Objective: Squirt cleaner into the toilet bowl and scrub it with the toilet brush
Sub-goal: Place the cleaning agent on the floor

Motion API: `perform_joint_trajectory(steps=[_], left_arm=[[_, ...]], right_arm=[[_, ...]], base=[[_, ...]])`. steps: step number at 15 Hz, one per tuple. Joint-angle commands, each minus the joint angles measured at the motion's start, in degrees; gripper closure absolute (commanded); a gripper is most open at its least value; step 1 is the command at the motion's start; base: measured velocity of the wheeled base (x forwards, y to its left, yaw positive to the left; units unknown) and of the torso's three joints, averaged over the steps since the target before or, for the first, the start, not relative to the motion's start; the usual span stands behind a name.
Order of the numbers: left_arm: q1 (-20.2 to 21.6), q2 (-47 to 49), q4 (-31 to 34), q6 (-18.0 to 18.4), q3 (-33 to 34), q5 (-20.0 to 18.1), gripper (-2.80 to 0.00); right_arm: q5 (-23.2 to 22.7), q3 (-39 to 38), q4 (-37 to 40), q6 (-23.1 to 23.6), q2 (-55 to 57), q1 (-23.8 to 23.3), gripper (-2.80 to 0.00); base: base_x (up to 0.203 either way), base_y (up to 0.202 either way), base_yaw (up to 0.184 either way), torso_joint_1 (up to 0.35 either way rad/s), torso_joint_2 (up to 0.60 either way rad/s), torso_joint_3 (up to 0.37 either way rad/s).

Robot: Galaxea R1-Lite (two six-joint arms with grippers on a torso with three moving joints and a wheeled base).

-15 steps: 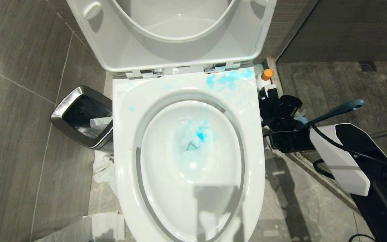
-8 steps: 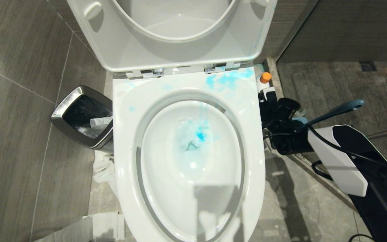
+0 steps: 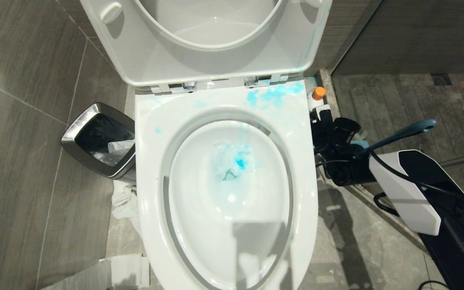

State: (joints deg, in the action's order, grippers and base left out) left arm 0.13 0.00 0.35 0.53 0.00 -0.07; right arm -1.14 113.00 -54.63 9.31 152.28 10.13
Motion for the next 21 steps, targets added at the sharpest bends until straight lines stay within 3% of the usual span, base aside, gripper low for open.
perform_joint_trajectory(steps=[1,21], left_arm=[[0.0,0.1,0.0,0.0,0.0,0.0,0.00],[0.0,0.1,-0.1,0.0,0.0,0.0,0.00]], right_arm=[[0.3,-0.1,-0.3,0.1,-0.3,0.0,0.00],[0.3,-0.1,-0.2,0.2,-0.4,-0.1,0.00]], base=[[0.000,0.000,0.000,0.000,0.00,0.000],[0.000,0.000,0.000,0.000,0.00,-0.041]])
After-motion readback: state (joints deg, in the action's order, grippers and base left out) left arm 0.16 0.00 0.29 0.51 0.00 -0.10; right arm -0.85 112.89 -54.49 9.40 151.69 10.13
